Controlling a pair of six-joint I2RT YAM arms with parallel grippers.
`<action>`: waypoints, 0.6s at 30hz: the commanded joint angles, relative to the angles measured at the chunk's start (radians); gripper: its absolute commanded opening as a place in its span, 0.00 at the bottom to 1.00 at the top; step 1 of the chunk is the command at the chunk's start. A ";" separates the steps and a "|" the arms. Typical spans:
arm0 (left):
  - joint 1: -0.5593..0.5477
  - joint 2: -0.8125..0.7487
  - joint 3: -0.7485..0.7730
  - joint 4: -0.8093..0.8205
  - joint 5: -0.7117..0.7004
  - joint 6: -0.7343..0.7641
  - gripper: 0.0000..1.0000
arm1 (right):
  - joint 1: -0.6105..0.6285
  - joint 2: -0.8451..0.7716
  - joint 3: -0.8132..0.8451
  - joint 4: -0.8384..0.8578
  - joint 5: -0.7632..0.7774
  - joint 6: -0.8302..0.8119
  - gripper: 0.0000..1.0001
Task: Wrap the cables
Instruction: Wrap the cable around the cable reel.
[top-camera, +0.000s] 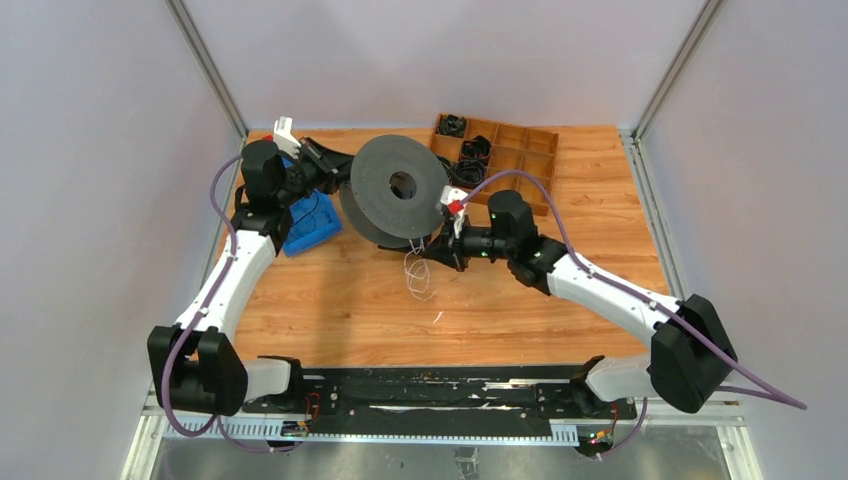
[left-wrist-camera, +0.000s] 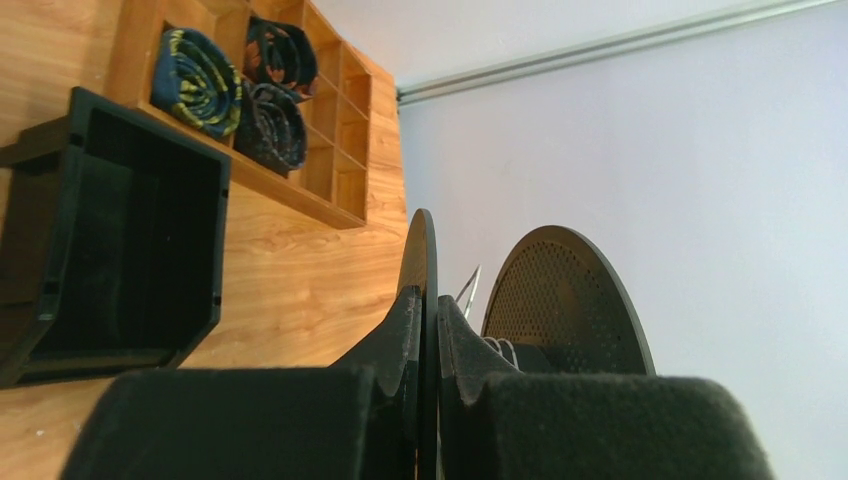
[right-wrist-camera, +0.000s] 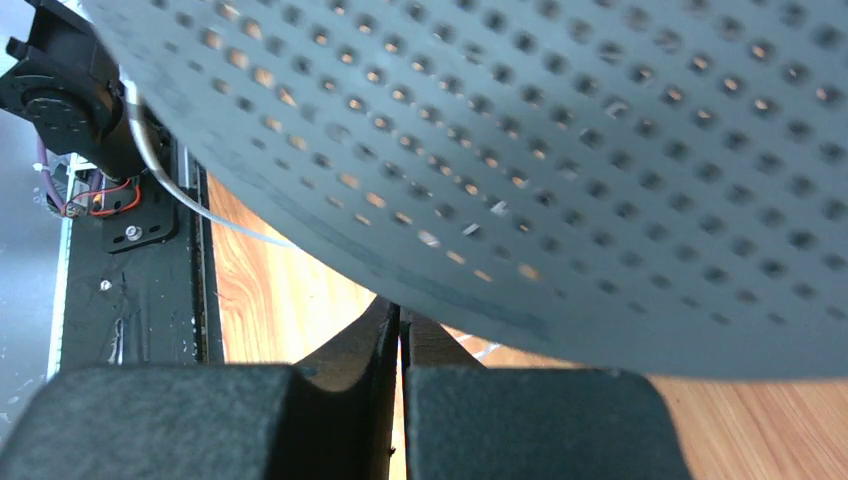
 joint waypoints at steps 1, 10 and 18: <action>0.038 -0.011 0.034 0.074 -0.097 -0.072 0.00 | 0.080 0.040 0.049 -0.133 -0.006 -0.022 0.01; 0.067 0.008 0.078 -0.047 -0.164 -0.007 0.00 | 0.140 0.051 0.104 -0.201 -0.005 -0.057 0.01; 0.088 0.008 0.086 -0.047 -0.170 0.005 0.00 | 0.133 0.012 0.126 -0.291 0.088 -0.104 0.01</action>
